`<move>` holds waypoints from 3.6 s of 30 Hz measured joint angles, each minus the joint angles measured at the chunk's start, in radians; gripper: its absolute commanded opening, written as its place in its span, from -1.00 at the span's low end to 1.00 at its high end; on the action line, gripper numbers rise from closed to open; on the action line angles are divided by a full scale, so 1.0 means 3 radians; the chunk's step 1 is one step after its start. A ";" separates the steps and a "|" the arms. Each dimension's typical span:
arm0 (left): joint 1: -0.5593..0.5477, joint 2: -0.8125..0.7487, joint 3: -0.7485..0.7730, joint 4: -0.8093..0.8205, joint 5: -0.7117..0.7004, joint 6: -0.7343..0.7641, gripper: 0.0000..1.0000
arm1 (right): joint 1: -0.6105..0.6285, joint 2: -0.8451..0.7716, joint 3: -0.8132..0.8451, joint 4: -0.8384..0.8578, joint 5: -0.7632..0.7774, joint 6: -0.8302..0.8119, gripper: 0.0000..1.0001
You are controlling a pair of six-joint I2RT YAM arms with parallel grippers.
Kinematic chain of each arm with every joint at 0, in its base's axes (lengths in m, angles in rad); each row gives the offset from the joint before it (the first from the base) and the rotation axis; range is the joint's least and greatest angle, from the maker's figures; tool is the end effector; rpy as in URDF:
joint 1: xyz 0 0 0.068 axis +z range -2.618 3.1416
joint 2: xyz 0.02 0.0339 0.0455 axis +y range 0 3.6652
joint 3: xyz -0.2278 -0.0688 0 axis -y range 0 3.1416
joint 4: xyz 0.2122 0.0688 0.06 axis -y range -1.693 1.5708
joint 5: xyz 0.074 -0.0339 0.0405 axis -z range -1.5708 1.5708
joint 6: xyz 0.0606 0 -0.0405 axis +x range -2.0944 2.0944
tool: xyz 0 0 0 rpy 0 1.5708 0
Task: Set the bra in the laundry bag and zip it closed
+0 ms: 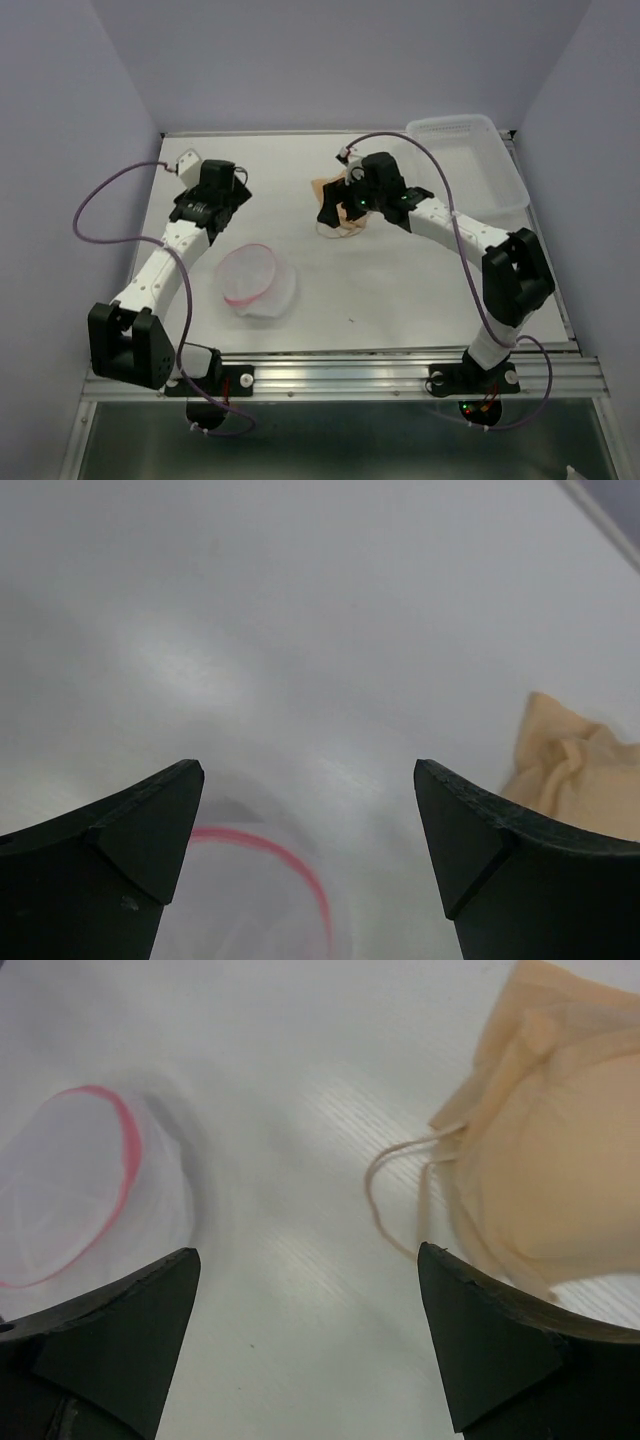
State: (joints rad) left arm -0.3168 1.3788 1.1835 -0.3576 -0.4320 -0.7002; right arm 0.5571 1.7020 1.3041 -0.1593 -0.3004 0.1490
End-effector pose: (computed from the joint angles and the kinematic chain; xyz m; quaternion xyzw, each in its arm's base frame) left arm 0.2988 -0.0713 0.2870 -0.2650 0.8174 -0.0682 0.5068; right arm 0.3136 0.2165 0.2427 -0.2463 0.8318 0.2887 0.4051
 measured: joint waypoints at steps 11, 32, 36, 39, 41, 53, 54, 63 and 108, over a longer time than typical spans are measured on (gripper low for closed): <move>0.0534 -0.1031 -0.1139 -0.0645 0.0031 -0.0411 0.98 | 0.0763 0.1027 0.0582 0.0003 -0.0444 0.0211 1.00; 0.0561 -0.1464 -0.1249 -0.0820 0.0296 -0.0449 0.98 | 0.1114 0.1517 0.1162 -0.0019 -0.0309 0.0553 -0.99; 0.0561 -0.1492 -0.1303 -0.0801 0.0313 -0.0454 0.98 | 0.1114 0.1486 0.1124 -0.0011 -0.0346 0.0553 -0.99; 0.0561 -0.1534 -0.1414 -0.0805 0.0366 -0.0458 0.98 | 0.1114 0.1376 0.1013 -0.0041 -0.0271 0.0559 -0.99; 0.0561 -0.1537 -0.1476 -0.0806 0.0416 -0.0477 0.98 | 0.1114 0.1258 0.0909 -0.0024 -0.0153 0.0561 -0.99; 0.0561 -0.1425 -0.1765 -0.0403 0.0919 -0.0515 0.98 | 0.0877 0.0623 0.0398 0.0014 0.0247 0.0443 -0.99; 0.0561 -0.1367 -0.1790 -0.0338 0.0973 -0.0515 0.98 | 0.0810 0.0608 0.0351 0.0013 0.0251 0.0432 -0.99; 0.0561 -0.0914 -0.1857 0.0165 0.1446 -0.0421 0.92 | 0.0341 0.0556 0.0080 -0.0055 0.0385 0.0336 -0.99; -0.1799 0.0169 -0.0352 0.0154 -0.0579 0.0741 0.02 | 0.0286 0.0259 0.0743 -0.0811 0.0057 0.1297 -0.99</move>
State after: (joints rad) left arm -0.8566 1.4296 1.0779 -0.3115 -0.6056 -0.4778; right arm 0.6430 1.7798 1.5269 -0.4026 -0.2832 0.5381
